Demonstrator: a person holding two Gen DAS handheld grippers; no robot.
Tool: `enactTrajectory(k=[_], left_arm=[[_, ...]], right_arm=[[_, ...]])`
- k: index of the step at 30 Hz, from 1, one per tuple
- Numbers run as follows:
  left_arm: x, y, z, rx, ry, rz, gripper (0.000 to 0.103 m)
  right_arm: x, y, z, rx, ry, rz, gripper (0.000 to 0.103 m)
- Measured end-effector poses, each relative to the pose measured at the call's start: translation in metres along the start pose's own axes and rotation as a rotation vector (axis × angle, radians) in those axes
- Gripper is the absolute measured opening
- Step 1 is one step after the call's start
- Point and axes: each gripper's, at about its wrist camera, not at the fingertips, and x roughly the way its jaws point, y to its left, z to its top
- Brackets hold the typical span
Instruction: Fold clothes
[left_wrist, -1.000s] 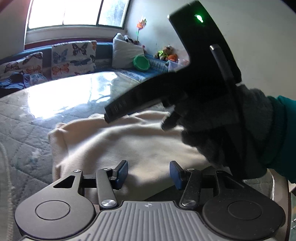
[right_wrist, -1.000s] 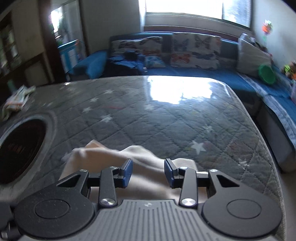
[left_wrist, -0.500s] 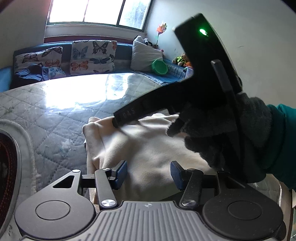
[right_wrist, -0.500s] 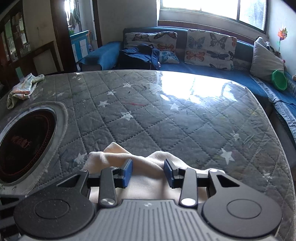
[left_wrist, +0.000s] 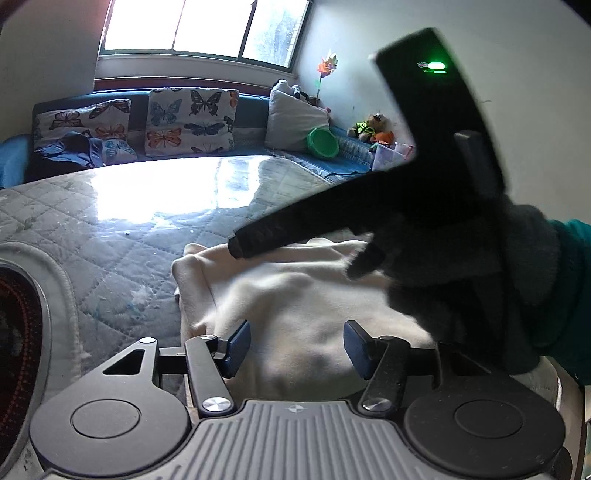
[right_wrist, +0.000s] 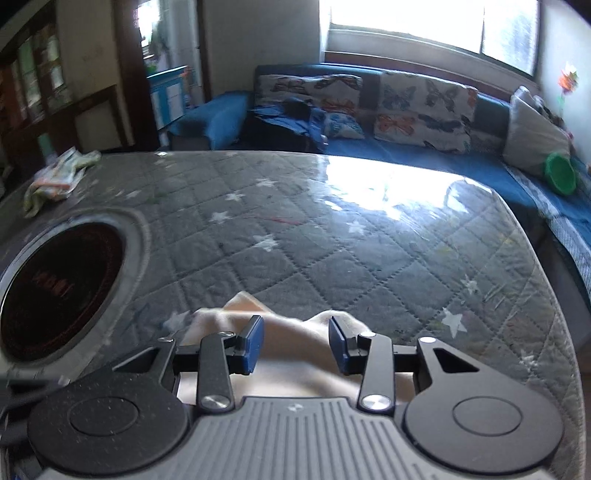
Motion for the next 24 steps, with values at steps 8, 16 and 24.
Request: enactTrajectory(k=[8,16,24], left_arm=[[0.002,0.003,-0.004,-0.01,0.009,0.005,0.062],[0.003,0.008,-0.009,-0.02,0.013,0.002,0.062],[-0.001,0.006,-0.005,-0.011,0.014,0.002,0.063]], right_arm=[[0.017,0.028,-0.005,-0.112,0.037,0.004,0.039],[0.028,0.027,0.005,-0.059,0.032,0.014,0.039],[0.002,-0.004,0.006,0.033,-0.008,0.025,0.043]])
